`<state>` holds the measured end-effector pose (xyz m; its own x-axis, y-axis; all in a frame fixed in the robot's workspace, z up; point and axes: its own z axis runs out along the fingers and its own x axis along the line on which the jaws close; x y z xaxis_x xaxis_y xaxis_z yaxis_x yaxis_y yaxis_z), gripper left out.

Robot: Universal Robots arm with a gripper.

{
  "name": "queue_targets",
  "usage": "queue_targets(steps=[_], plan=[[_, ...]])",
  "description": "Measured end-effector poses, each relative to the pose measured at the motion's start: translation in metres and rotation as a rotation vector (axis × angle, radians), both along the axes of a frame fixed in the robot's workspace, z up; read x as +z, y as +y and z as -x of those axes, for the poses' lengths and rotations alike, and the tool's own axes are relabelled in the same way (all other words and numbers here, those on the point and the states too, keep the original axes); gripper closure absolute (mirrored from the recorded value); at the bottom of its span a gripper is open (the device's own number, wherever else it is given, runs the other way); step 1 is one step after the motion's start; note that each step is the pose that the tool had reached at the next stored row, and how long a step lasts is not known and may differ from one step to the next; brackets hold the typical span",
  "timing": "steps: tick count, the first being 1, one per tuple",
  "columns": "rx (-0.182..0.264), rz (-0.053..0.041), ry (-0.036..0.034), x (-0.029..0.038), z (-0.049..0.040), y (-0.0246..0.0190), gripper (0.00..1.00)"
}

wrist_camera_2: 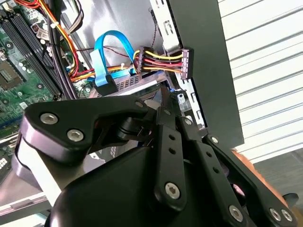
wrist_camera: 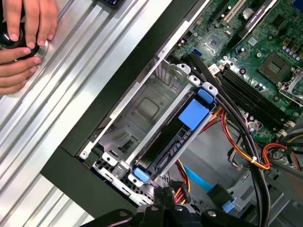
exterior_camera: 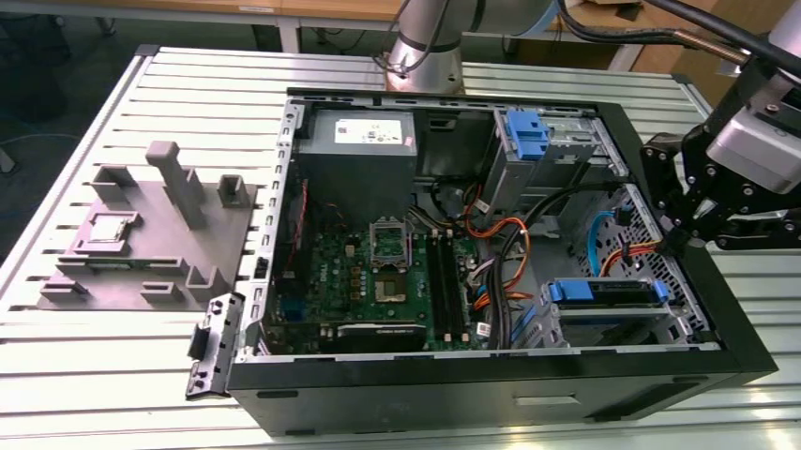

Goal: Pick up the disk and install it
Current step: 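Insert the first disk wire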

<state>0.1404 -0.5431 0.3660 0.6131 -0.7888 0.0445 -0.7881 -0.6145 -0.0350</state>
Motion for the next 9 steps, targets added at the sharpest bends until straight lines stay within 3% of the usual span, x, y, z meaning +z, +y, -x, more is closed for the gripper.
queue_targets(steps=[9], plan=[[0.000,0.0000,0.0000,0.0000,-0.0004,0.0000,0.76]])
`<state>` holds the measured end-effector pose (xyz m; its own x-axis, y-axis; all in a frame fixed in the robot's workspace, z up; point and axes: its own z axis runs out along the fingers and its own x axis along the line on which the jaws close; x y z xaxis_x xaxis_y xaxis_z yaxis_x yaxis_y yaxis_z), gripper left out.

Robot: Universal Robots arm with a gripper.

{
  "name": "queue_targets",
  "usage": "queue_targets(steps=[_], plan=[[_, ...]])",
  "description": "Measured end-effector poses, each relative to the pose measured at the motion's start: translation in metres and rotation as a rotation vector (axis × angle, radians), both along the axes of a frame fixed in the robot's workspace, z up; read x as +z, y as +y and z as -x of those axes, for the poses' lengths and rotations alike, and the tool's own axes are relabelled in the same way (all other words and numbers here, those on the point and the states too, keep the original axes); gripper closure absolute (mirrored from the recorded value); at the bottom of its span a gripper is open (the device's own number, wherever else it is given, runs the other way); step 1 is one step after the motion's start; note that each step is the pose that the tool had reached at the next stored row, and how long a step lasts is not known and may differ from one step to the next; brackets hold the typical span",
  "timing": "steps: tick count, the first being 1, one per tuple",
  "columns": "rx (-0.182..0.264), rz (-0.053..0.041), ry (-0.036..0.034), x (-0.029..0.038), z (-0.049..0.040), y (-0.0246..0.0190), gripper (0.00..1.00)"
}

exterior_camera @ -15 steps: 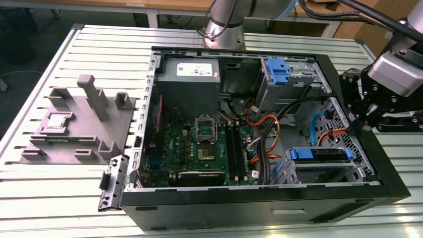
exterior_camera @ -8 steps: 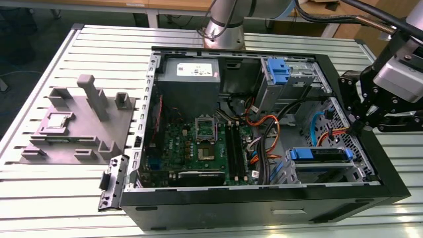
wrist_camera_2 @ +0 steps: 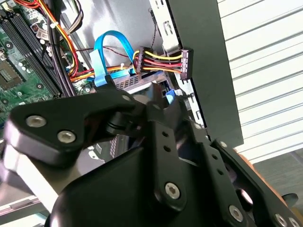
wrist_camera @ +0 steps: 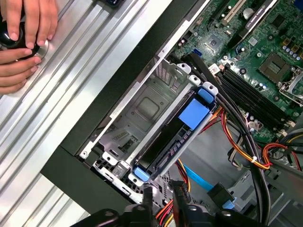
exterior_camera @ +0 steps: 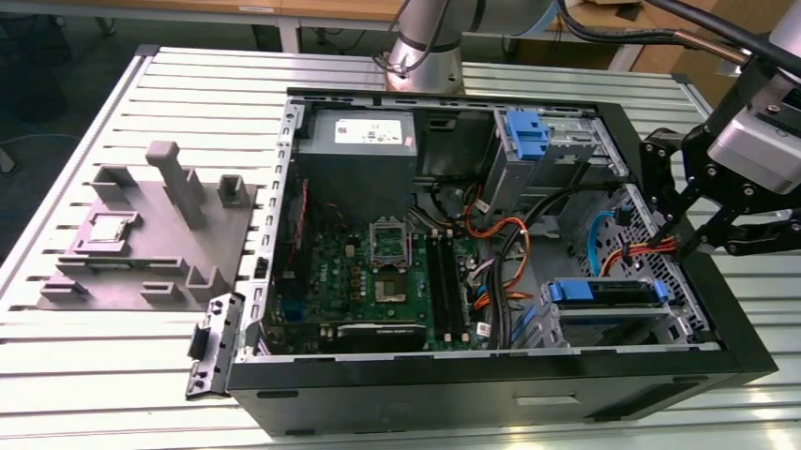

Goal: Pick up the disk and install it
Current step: 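Insert the first disk wire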

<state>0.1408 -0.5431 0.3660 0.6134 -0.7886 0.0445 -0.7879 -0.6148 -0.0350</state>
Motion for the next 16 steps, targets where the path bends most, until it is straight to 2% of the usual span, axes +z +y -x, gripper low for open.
queue_targets(steps=[1,10,11,12,16], plan=[[0.000,0.0000,0.0000,0.0000,0.0000,0.0000,0.69],[0.003,0.0004,-0.0003,-0.0001,-0.0001,0.0000,0.68],[0.009,0.0006,-0.0005,-0.0004,-0.0002,0.0000,0.68],[0.022,0.0012,-0.0014,-0.0008,-0.0002,0.0000,0.62],[0.076,0.0051,-0.0071,-0.0019,-0.0003,0.0000,0.62]])
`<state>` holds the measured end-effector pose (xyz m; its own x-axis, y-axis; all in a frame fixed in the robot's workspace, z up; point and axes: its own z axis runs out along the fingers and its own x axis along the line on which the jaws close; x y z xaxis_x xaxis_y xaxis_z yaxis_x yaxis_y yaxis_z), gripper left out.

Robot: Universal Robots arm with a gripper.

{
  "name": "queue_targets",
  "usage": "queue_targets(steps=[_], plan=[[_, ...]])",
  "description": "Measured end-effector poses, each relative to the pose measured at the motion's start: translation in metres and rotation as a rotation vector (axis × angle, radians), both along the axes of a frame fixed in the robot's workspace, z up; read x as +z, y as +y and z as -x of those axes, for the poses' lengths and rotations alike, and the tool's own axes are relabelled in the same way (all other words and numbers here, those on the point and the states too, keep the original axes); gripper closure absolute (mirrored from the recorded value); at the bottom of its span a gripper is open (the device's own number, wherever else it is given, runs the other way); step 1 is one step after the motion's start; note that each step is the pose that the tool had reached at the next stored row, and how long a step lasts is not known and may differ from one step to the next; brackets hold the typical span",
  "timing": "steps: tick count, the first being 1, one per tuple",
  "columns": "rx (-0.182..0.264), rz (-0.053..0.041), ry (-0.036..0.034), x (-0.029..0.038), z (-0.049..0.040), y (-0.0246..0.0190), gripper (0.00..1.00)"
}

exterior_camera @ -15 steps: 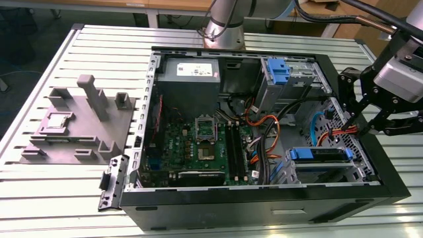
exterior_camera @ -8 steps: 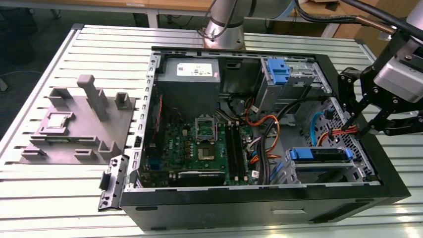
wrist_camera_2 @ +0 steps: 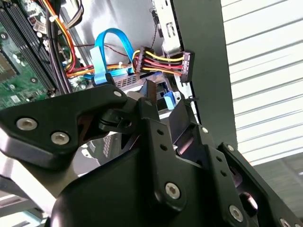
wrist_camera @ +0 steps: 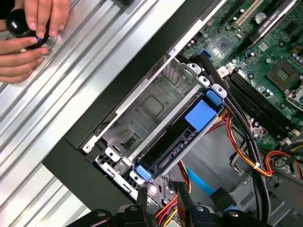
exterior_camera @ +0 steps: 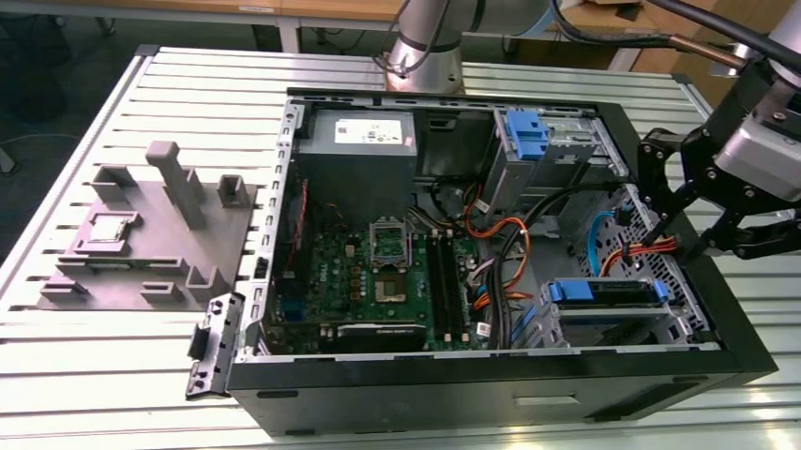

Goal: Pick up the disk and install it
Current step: 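Insert the first disk wire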

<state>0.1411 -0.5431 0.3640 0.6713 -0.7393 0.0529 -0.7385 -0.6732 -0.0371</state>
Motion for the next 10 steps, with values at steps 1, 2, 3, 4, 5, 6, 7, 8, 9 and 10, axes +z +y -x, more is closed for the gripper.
queue_targets(steps=[1,2,3,4,5,6,7,8,9,10], plan=[[0.005,0.0005,-0.0005,-0.0002,-0.0006,-0.0001,0.62],[0.006,0.0005,-0.0006,-0.0003,-0.0020,0.0000,0.62],[0.006,0.0007,-0.0006,-0.0003,-0.0040,0.0002,0.62],[0.006,0.0008,-0.0007,-0.0003,-0.0062,0.0008,0.62],[0.006,0.0008,-0.0006,-0.0003,-0.0083,0.0014,0.62],[0.006,0.0009,-0.0007,-0.0003,-0.0102,0.0024,0.62],[0.006,0.0011,-0.0006,-0.0003,-0.0120,0.0036,0.62],[0.006,0.0014,-0.0006,-0.0003,-0.0134,0.0049,0.62],[0.006,0.0020,-0.0007,-0.0004,-0.0147,0.0064,0.62],[0.006,0.0027,-0.0011,-0.0005,-0.0158,0.0076,0.62]])
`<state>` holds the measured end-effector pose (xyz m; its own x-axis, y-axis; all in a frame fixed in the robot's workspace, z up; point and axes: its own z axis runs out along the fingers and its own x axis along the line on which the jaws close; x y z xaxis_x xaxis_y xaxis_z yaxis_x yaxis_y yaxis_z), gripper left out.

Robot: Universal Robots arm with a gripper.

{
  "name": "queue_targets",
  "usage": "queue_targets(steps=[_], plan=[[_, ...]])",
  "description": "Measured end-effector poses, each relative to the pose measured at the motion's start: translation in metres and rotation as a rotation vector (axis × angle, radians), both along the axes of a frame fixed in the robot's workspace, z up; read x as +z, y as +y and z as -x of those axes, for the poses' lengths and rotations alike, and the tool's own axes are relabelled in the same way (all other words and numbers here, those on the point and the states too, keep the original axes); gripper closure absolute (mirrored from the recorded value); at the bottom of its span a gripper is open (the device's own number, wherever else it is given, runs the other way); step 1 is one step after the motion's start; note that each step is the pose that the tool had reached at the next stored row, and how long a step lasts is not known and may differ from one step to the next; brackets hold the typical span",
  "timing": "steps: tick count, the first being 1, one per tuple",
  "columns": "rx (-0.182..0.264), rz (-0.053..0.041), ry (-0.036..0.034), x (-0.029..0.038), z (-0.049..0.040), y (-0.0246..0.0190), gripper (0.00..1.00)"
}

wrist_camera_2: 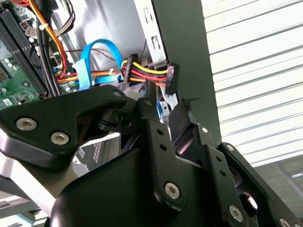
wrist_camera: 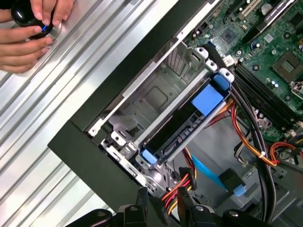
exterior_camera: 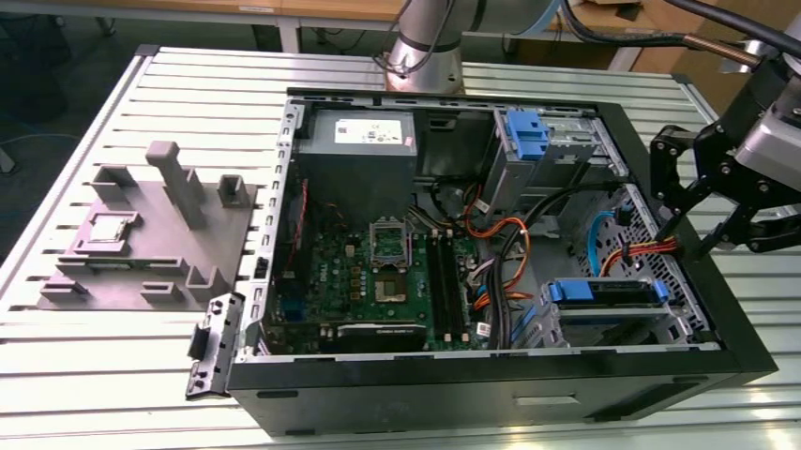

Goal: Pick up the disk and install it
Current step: 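Insert the first disk wire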

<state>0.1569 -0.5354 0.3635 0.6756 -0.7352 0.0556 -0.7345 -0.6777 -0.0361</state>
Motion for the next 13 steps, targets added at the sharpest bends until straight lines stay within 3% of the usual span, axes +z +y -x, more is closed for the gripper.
queue_targets(steps=[6,13], plan=[[0.036,0.0030,-0.0135,-0.0025,-0.0017,0.0019,0.62],[0.092,0.0040,-0.0191,-0.0046,-0.0015,0.0019,0.62]])
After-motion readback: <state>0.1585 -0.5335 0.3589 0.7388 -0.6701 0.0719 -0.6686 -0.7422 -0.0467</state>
